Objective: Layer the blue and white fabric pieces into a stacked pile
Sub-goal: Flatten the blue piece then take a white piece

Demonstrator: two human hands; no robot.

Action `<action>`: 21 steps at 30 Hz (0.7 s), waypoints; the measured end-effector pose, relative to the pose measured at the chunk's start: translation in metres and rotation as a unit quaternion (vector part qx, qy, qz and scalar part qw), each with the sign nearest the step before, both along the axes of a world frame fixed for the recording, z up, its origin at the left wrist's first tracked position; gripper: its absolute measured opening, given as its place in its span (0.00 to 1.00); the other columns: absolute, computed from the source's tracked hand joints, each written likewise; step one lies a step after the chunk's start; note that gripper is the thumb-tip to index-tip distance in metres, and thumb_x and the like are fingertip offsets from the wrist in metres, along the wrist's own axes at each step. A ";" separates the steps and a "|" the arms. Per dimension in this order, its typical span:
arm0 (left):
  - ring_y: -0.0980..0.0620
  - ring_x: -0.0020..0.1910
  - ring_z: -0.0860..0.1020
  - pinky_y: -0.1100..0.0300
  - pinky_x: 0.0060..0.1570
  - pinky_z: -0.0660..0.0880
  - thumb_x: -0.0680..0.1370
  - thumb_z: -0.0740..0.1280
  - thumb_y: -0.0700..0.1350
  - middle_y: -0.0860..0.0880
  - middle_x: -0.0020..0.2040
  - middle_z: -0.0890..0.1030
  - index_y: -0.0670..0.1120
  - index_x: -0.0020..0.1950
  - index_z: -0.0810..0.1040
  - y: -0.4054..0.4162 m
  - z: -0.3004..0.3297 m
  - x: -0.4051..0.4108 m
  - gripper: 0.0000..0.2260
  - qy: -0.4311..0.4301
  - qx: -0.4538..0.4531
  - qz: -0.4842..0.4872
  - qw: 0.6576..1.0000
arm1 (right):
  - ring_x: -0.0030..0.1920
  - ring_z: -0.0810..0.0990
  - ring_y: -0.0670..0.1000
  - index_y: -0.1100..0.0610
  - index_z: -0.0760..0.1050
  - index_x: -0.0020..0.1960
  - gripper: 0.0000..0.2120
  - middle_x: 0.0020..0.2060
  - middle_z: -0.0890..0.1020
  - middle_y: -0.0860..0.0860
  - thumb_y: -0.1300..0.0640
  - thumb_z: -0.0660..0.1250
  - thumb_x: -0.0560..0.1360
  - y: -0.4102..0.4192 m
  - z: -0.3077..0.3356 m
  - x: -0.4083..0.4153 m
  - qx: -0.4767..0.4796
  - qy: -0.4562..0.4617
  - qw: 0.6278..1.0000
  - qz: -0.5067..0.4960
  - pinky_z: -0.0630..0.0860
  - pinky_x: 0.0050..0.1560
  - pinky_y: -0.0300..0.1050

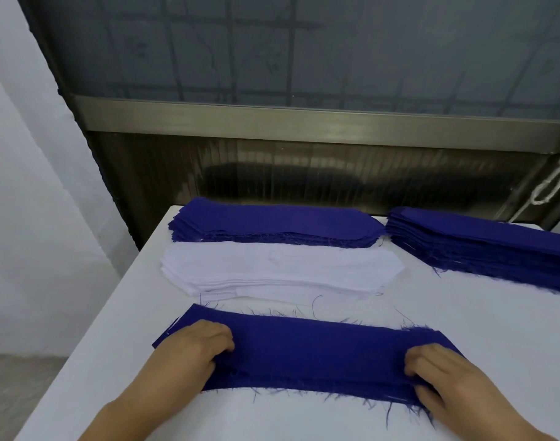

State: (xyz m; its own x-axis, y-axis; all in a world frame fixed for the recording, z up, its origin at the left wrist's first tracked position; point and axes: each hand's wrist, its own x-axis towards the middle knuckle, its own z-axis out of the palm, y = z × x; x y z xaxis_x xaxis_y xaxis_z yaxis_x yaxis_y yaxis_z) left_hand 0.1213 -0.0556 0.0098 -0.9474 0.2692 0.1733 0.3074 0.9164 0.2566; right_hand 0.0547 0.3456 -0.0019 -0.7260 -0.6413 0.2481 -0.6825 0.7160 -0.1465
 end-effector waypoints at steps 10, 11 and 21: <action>0.69 0.45 0.75 0.71 0.41 0.73 0.73 0.56 0.70 0.68 0.44 0.78 0.60 0.40 0.81 -0.032 -0.002 0.004 0.19 -0.026 0.019 0.061 0.998 | 0.37 0.71 0.40 0.50 0.75 0.35 0.09 0.38 0.76 0.41 0.56 0.75 0.69 0.017 0.004 -0.018 0.000 0.019 0.997 -0.071 0.69 0.39 0.34; 0.67 0.42 0.75 0.70 0.38 0.72 0.73 0.54 0.71 0.67 0.41 0.77 0.60 0.38 0.78 -0.037 -0.001 -0.001 0.20 -0.034 0.011 0.076 0.996 | 0.34 0.71 0.41 0.49 0.74 0.34 0.13 0.36 0.74 0.40 0.58 0.78 0.66 0.017 0.005 -0.023 0.010 0.005 0.996 -0.086 0.69 0.36 0.35; 0.57 0.51 0.75 0.65 0.51 0.71 0.79 0.65 0.48 0.56 0.54 0.79 0.50 0.55 0.81 0.038 0.019 -0.116 0.08 0.059 0.030 0.031 0.997 | 0.52 0.72 0.42 0.50 0.75 0.56 0.07 0.51 0.74 0.41 0.52 0.66 0.78 -0.069 0.027 -0.113 -0.093 -0.044 0.992 -0.069 0.69 0.52 0.35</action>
